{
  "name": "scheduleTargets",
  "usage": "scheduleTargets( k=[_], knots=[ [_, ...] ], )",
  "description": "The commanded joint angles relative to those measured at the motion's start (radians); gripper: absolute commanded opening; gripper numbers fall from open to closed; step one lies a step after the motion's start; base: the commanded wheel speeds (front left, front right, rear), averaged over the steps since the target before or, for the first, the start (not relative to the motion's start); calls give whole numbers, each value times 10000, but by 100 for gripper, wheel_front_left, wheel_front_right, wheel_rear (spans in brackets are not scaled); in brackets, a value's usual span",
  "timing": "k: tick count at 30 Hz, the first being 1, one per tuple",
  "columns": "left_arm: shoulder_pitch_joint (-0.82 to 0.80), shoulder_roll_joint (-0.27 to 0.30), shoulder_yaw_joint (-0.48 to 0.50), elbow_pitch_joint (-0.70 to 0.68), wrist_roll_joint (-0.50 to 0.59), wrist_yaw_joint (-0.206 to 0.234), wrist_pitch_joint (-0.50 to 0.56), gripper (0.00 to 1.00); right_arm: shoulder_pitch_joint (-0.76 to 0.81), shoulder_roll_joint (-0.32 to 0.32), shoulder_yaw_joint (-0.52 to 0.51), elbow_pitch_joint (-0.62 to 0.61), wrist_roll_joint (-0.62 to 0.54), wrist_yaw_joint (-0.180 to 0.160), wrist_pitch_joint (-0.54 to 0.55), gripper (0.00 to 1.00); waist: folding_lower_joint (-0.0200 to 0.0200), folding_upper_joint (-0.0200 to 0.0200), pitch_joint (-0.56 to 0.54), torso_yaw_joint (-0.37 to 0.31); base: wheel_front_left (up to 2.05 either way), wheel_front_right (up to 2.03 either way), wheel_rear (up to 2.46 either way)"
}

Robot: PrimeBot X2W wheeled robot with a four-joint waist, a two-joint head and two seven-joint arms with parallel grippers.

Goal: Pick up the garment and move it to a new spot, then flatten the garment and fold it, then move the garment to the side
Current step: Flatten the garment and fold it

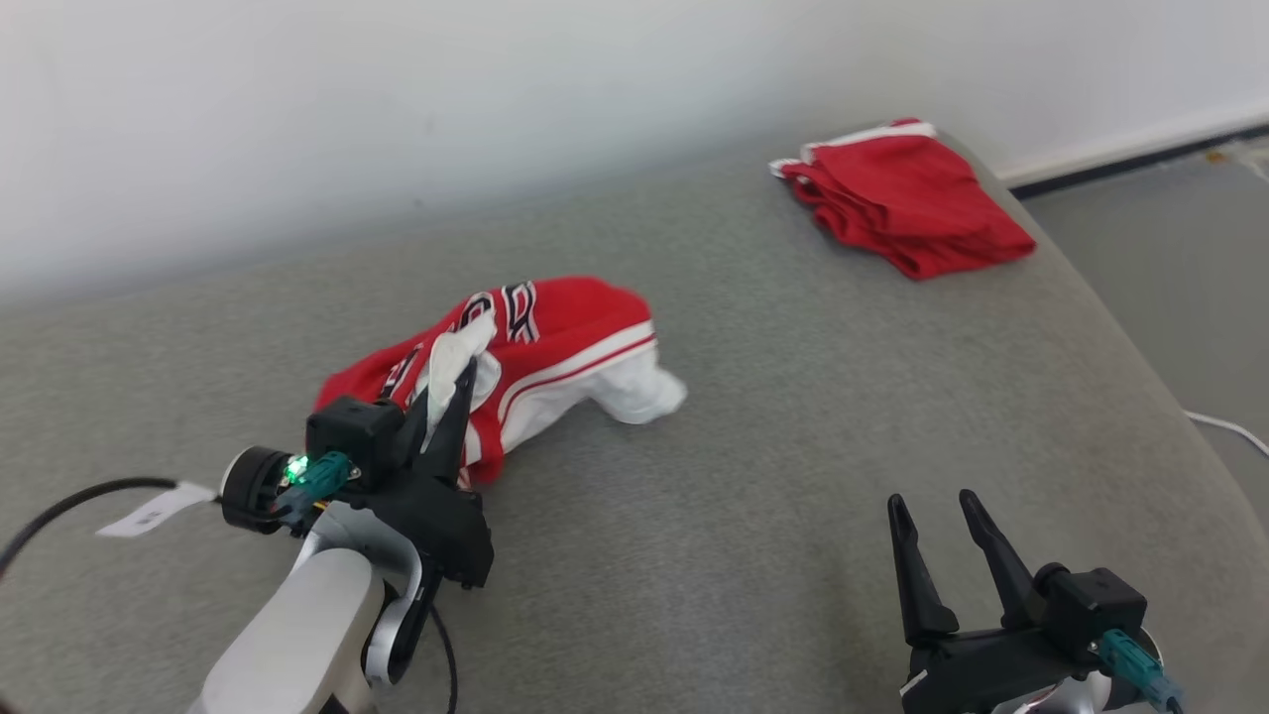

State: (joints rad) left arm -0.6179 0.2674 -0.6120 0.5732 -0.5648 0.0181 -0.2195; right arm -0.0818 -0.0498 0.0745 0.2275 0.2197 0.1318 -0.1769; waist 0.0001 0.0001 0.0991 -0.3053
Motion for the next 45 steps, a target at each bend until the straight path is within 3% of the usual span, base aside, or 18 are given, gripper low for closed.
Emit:
scheduleTargets(
  k=[1,4,9,13,18,23,29,33,34,35,36,40,41,45],
  knots=[
    [288,61,74,-394,-203,18,-22,0,70,-12,-52,-49,-89,-18,-19,100,-1,-1,-574,917,0,0,0],
    [1041,554,284,-2146,-387,362,346,0,184,-7,-178,-62,-94,-18,-3,100,-1,-1,-748,1375,0,0,0],
    [3076,1430,793,-5423,-800,1729,1127,0,291,-10,-309,-94,-67,-18,10,100,-1,-1,-898,1891,0,0,0],
    [4718,2012,977,-6724,-1120,2328,1480,0,446,-4,-373,-29,22,-18,-1,100,-1,-1,-919,2208,0,0,0],
    [5484,2298,840,-6295,-771,2681,1371,0,323,-6,-268,-22,-30,-18,57,100,-1,-1,-920,2370,0,0,0],
    [5145,2621,820,-5470,-224,2820,1073,0,233,-12,-224,5,-89,-18,118,100,-1,-1,-936,2363,0,0,0],
    [4423,3070,1242,-4815,-46,2760,942,0,306,-9,-245,22,-164,-18,180,100,-1,-1,-999,2298,0,0,0],
    [4253,3256,1351,-4192,-298,2493,1075,0,291,-9,-162,20,-105,-18,197,100,-1,-1,-976,2186,0,0,0],
    [4224,3244,1400,-4016,-345,2494,992,5,314,-9,-147,36,-81,-18,204,100,-1,-1,-965,2175,0,0,0],
    [4234,3224,1417,-3797,-339,2516,940,43,339,-9,-154,45,-71,-18,195,100,-1,-1,-958,2181,0,0,0],
    [4270,3247,1394,-3597,-233,2606,881,100,360,-6,-144,59,-59,-18,184,100,-1,-1,-952,2178,0,0,0],
    [4791,3007,1762,-3693,-140,3342,197,100,449,-10,-214,87,-26,-18,112,100,-1,-1,-902,2262,0,0,0],
    [4791,3007,1762,-3693,-140,3342,197,100,449,-10,-214,87,-26,-18,112,100,-1,-1,-902,2262,0,0,0],
    [5625,2927,1998,-4851,-228,4060,33,100,454,-6,-207,81,17,-18,104,100,-1,-1,-787,2419,0,0,0]
  ],
)
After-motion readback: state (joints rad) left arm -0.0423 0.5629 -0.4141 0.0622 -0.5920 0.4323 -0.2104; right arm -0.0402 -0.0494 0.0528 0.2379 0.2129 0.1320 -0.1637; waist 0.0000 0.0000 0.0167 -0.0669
